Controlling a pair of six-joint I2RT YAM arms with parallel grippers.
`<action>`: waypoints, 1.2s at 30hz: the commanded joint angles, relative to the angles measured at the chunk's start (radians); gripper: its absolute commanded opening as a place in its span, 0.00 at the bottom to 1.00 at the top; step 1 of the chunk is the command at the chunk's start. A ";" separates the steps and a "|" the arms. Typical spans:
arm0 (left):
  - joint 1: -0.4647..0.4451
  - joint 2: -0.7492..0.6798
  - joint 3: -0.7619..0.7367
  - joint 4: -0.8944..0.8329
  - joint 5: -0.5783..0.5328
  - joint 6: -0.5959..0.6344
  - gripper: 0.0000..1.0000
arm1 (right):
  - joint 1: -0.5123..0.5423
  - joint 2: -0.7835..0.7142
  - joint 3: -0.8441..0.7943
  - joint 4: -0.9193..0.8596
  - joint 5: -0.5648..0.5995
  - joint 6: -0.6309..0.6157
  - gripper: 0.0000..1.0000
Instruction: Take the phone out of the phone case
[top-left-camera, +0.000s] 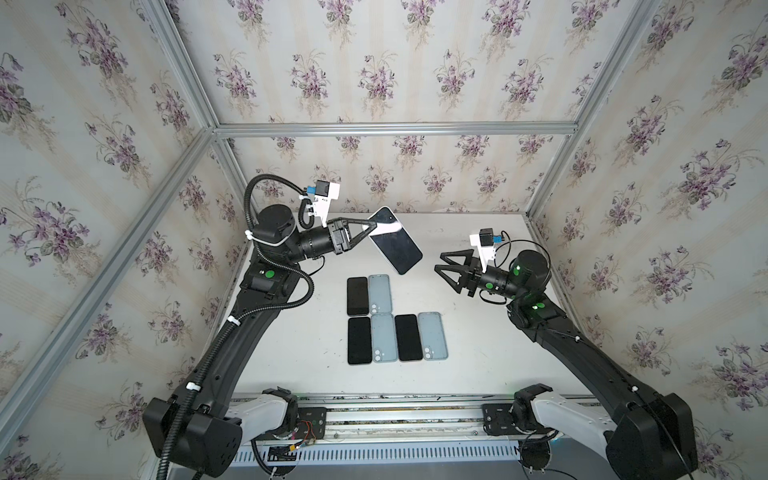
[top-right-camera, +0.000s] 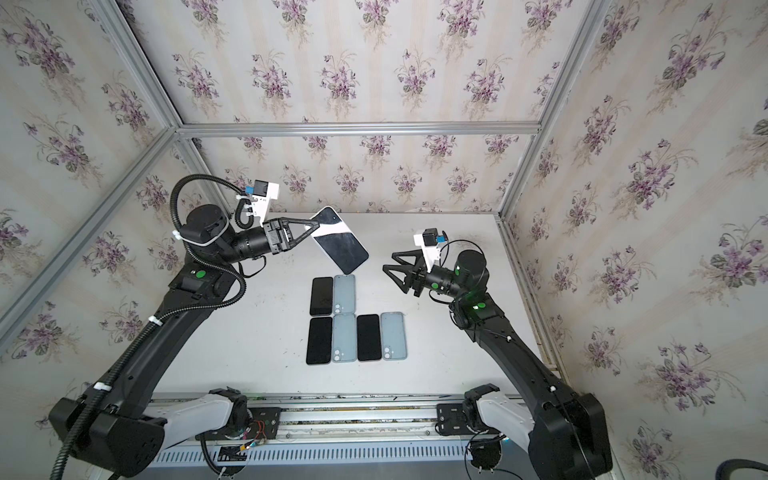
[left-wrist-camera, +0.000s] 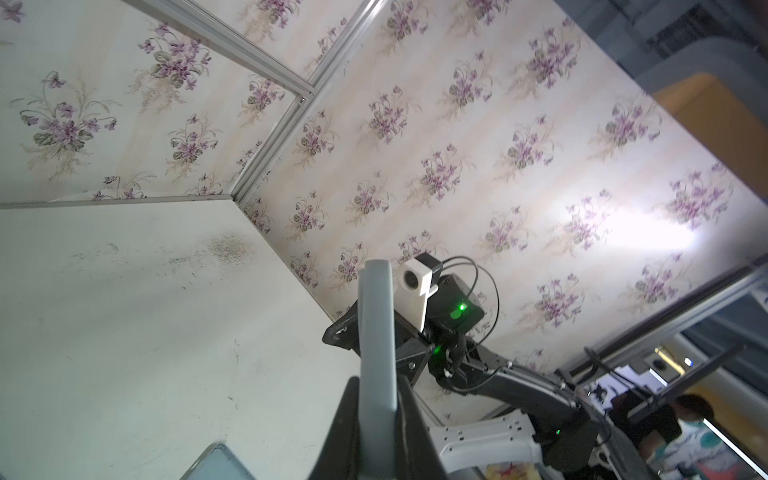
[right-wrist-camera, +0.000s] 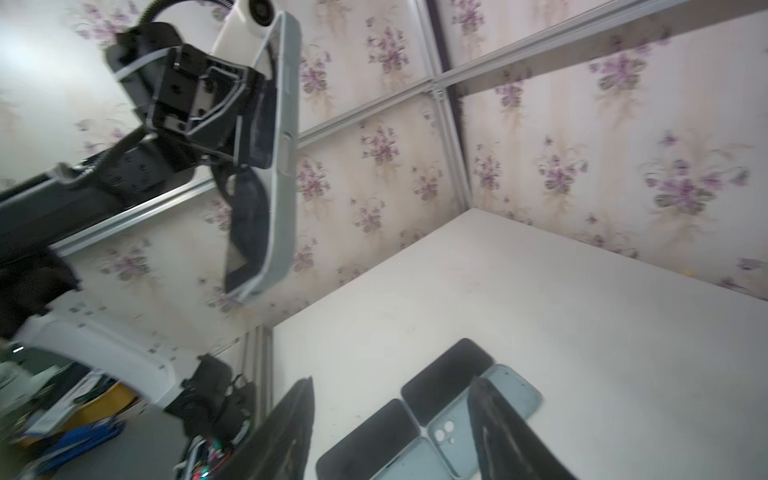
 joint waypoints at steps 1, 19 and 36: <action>-0.001 0.007 0.034 -0.106 0.098 0.226 0.00 | 0.001 0.040 0.016 0.215 -0.193 0.171 0.62; -0.039 0.079 0.109 -0.120 0.181 0.268 0.00 | 0.096 0.097 0.049 0.132 -0.268 0.075 0.45; -0.048 0.097 0.135 -0.125 0.231 0.267 0.00 | 0.095 0.117 0.038 0.169 -0.329 0.005 0.12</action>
